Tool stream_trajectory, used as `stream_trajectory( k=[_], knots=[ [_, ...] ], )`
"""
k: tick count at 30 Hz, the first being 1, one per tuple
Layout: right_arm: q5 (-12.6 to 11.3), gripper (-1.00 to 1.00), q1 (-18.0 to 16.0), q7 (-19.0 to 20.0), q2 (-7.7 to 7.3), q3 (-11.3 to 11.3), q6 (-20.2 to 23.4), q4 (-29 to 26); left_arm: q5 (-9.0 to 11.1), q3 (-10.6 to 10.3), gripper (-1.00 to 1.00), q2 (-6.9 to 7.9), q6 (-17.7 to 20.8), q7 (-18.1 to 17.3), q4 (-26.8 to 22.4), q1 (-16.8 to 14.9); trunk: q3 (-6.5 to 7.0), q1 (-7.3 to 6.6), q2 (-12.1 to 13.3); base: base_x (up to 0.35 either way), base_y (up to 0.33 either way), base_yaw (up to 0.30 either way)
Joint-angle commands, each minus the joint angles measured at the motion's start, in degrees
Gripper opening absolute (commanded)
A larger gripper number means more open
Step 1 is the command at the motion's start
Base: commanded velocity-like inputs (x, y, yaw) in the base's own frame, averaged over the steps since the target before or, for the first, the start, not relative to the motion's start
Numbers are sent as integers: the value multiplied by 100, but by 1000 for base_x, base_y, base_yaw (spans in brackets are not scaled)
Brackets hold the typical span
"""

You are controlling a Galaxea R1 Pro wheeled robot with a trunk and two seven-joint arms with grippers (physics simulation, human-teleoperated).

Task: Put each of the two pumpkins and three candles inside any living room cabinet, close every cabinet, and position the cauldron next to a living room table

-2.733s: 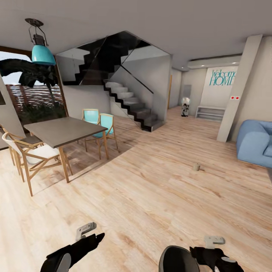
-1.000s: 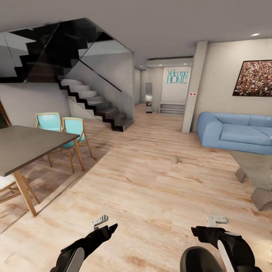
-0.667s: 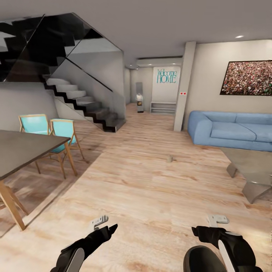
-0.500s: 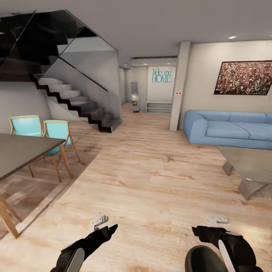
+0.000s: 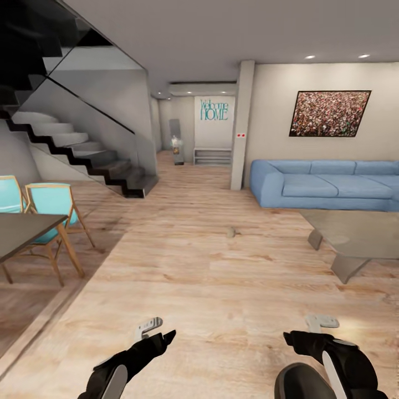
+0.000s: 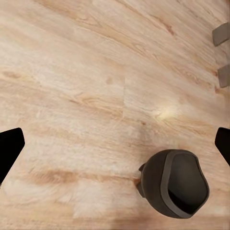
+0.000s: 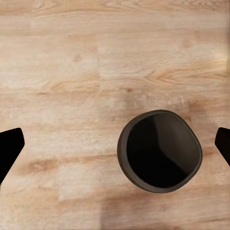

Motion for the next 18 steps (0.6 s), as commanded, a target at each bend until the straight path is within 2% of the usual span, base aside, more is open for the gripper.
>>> stream_trajectory(
  k=[1,15,18],
  knots=[
    [-12,100,-5,0,-1,-1,27,-6,14,4,100,-1,27,-7,-4,-2,-8,2,-3,258,188,-258],
    [-12,100,-14,0,-10,-3,27,-6,9,-5,100,-3,26,2,-3,-3,-36,2,-3,262,181,-258],
    [-15,100,-14,0,-10,-71,27,-6,9,-5,100,-2,30,3,-3,-3,-43,2,-3,263,179,-258]
  ],
)
